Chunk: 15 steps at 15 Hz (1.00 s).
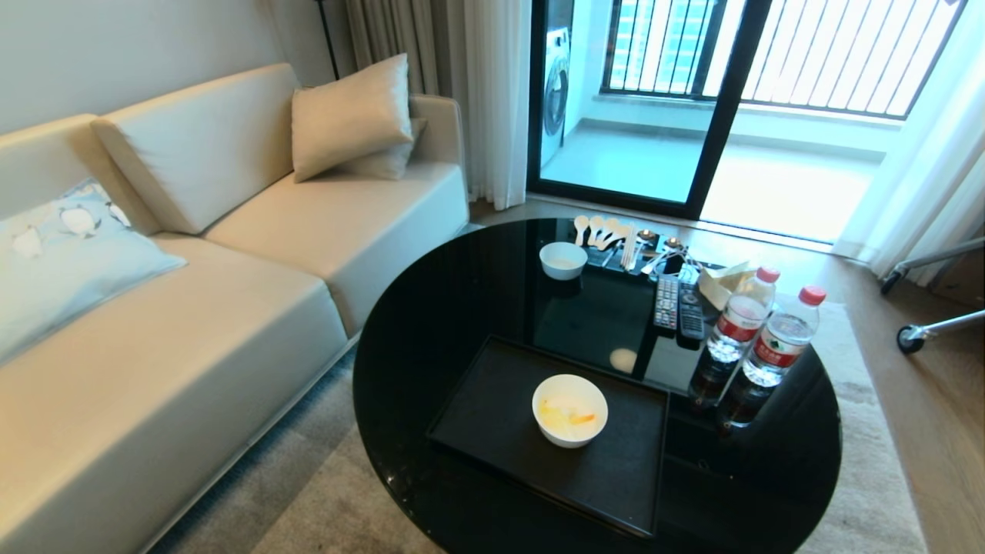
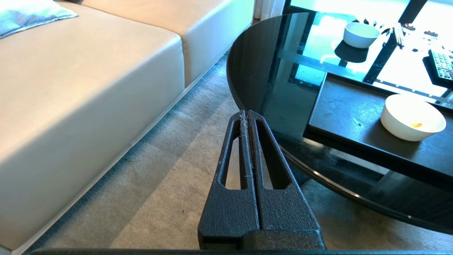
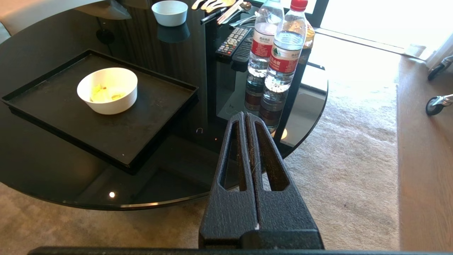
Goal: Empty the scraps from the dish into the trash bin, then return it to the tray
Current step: Pick up the bowl with leftover food
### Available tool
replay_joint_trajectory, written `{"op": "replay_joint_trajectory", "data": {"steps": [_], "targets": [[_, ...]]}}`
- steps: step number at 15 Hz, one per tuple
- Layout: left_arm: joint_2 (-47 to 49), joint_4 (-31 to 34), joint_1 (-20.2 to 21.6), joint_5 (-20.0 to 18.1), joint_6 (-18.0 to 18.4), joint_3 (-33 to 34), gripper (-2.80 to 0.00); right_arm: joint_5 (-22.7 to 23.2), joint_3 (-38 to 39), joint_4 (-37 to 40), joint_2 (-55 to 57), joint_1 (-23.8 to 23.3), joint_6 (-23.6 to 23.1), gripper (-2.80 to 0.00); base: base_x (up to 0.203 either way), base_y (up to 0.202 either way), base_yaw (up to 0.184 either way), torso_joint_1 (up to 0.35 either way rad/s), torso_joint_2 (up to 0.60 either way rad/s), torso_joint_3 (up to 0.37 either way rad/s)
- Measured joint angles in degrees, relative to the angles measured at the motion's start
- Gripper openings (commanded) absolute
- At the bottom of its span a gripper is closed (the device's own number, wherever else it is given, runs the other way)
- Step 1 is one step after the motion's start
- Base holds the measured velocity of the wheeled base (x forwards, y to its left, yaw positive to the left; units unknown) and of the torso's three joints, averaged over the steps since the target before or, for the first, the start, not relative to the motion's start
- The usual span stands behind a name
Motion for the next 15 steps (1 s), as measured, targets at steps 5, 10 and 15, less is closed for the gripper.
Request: {"op": "replay_joint_trajectory", "data": {"steps": [5,10,15], "targets": [[0.0,0.0,0.0,0.0,0.0,0.0,-2.8,-0.1,0.0,0.0,0.0,0.0,0.4,-2.8,0.0,0.0,0.0,0.0,0.0,0.0],[0.0,0.0,0.0,0.0,0.0,0.0,-2.8,-0.1,0.0,-0.1,0.0,0.0,0.3,-2.8,0.0,0.0,0.0,0.0,0.0,0.0],[0.0,0.0,0.0,0.0,0.0,0.0,-2.8,2.3,-2.2,-0.4,0.0,0.0,-3.0,-2.8,0.0,0.0,0.0,0.0,0.0,0.0]]}}
